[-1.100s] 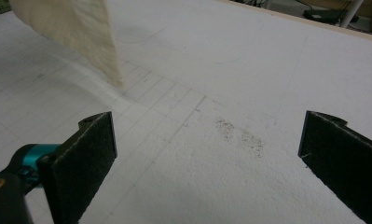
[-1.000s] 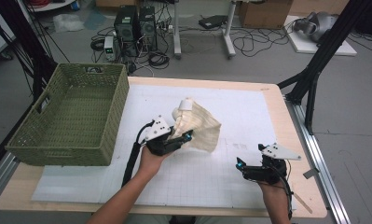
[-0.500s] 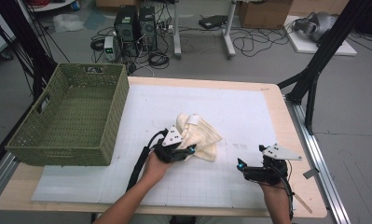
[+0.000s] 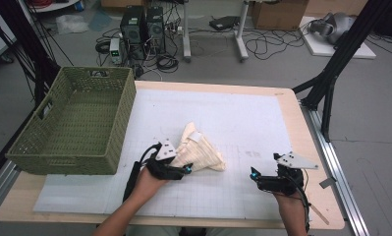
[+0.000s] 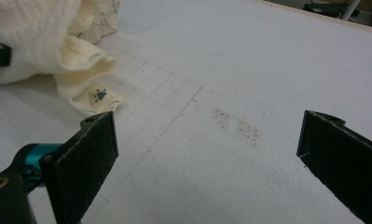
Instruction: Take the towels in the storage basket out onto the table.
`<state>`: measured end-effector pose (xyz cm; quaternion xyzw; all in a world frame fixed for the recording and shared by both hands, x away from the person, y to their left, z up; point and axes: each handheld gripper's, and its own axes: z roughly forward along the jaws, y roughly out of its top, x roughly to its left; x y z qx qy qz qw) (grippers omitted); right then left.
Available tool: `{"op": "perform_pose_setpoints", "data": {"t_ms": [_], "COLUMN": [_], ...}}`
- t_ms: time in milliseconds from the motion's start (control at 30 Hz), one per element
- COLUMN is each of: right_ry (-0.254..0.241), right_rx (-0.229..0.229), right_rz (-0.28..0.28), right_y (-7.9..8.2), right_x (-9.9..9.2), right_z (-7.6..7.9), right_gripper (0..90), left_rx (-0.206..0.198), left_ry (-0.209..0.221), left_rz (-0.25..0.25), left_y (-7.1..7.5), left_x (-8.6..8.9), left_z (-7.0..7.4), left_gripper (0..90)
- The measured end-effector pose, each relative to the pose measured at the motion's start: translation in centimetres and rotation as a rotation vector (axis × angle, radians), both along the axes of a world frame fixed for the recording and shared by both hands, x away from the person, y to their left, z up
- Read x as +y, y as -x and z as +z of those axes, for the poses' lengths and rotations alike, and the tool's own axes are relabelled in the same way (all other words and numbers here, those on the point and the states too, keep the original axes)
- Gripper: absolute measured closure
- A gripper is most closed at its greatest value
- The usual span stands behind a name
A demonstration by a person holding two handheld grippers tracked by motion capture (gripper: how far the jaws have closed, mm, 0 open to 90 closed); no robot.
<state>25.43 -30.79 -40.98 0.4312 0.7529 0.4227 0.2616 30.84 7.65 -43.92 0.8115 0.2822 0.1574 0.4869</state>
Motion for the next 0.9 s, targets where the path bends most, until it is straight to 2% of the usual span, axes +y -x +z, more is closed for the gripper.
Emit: {"op": "perform_pose_setpoints", "data": {"t_ms": [100, 267, 467, 633, 900], "right_ry": [-0.001, 0.000, -0.003, -0.016, -0.008], "right_rx": [-0.001, -0.002, -0.003, -0.008, -0.006], "right_rz": [-0.002, -0.002, -0.010, -0.021, -0.021], "right_y": [0.0, 0.1, 0.1, 0.0, 0.0], "right_x": [0.0, -0.1, -0.3, -0.4, -0.3], "right_z": [0.0, 0.0, 0.0, 0.0, 0.0], "right_gripper": [4.2, 4.2, 4.2, 4.2, 4.2], "left_rx": [-0.011, -0.053, -0.058, -0.058, -0.060], "left_ry": [0.056, 0.125, 0.141, 0.149, 0.138], "left_rz": [0.028, 0.070, 0.111, 0.108, 0.119], "left_y": [0.2, 0.5, 0.1, -0.2, -0.1], "left_x": [1.6, 4.2, 5.4, 5.7, 5.8], "left_z": [1.0, 2.4, 2.4, 2.3, 2.4], "left_gripper": [25.0, 22.6, 20.4, 19.8, 19.9]}}
